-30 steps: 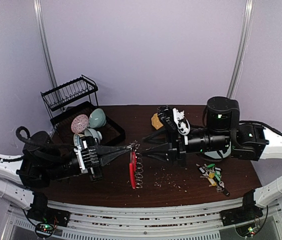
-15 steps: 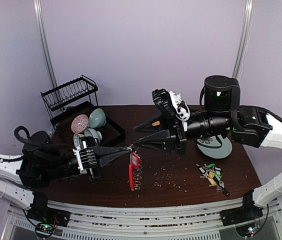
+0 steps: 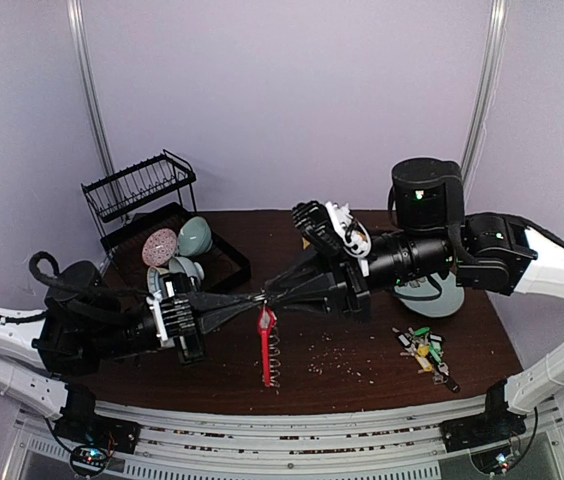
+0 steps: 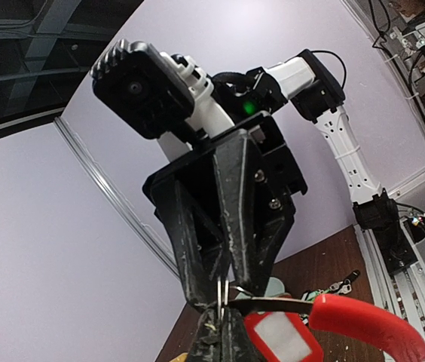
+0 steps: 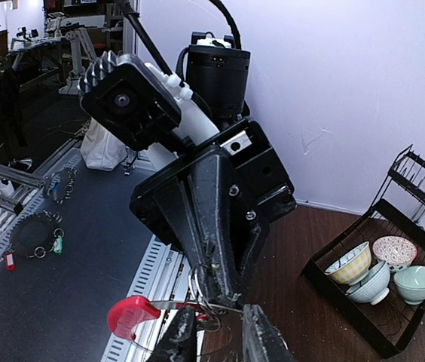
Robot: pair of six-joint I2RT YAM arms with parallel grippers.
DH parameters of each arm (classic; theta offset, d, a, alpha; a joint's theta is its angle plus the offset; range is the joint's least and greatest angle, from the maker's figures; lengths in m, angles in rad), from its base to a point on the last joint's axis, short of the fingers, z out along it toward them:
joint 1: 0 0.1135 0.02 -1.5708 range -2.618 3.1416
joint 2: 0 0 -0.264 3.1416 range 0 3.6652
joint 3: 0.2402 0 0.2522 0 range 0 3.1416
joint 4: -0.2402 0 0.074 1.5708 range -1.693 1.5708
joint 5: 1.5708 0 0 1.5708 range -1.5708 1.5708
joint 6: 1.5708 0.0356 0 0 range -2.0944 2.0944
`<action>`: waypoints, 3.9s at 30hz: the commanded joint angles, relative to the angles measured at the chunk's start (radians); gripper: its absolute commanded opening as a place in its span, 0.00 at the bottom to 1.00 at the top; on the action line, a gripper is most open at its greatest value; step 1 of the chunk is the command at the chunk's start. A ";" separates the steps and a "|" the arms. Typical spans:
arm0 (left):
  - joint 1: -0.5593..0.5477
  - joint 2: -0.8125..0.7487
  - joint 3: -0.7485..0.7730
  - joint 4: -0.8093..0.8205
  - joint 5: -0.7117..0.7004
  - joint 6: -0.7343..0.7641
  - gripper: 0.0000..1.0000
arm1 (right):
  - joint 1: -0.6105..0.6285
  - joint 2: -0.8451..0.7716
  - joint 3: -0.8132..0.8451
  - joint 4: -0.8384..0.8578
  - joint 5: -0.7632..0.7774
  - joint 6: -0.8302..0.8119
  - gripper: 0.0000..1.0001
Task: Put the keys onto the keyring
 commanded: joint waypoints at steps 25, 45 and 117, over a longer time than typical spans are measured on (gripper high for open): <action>-0.003 0.006 0.045 0.020 -0.004 -0.018 0.00 | 0.002 -0.014 0.008 0.051 -0.028 -0.006 0.22; -0.003 0.003 0.043 0.004 -0.016 -0.035 0.00 | 0.004 -0.009 0.011 0.023 0.026 -0.019 0.00; 0.002 0.042 0.215 -0.335 -0.192 -0.301 0.00 | 0.055 -0.082 -0.054 -0.056 0.342 -0.087 0.17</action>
